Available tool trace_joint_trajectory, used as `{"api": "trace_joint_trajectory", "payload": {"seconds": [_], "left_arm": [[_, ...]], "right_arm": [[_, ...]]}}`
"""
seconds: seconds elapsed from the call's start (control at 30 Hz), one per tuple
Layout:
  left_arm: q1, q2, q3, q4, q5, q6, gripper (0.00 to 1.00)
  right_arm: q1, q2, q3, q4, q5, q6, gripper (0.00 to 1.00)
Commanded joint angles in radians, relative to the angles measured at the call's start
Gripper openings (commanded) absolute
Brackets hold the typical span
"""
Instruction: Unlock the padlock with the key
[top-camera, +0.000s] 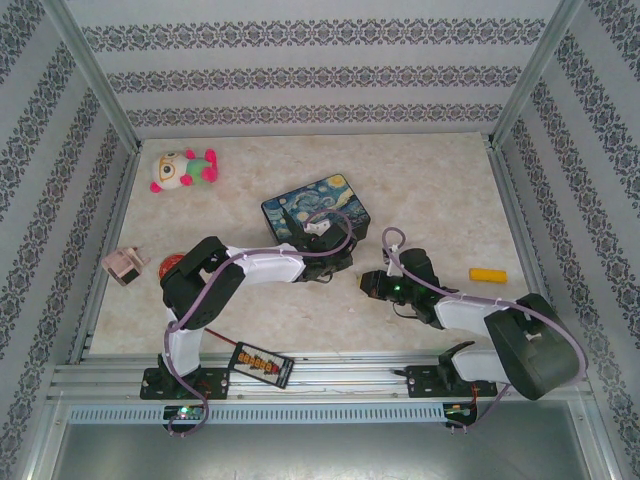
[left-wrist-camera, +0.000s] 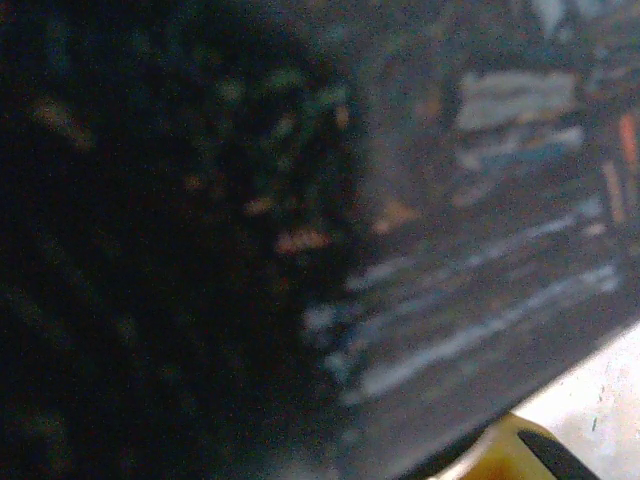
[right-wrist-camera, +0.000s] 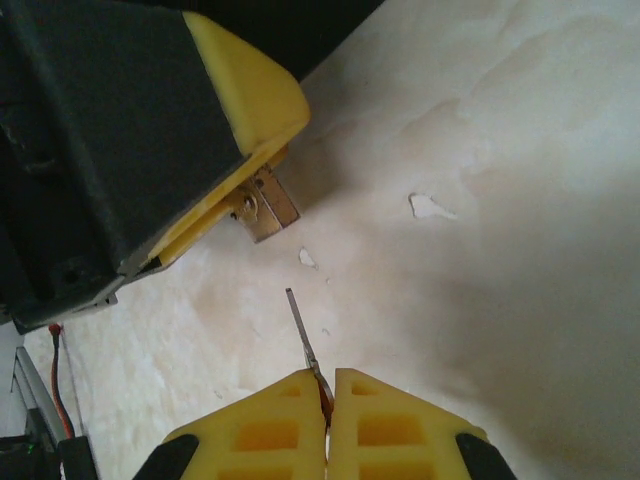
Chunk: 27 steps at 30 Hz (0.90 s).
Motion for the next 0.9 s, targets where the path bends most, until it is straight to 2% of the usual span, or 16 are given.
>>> {"api": "trace_joint_trajectory", "payload": {"seconds": [0.0, 0.87], "left_arm": [[0.011, -0.020, -0.012, 0.070, 0.037, -0.059, 0.06], [0.016, -0.015, -0.024, 0.094, 0.055, -0.068, 0.06]], "right_arm": [[0.019, 0.018, 0.022, 0.068, 0.030, 0.014, 0.00], [0.062, 0.232, 0.055, 0.260, 0.045, 0.077, 0.00]]}}
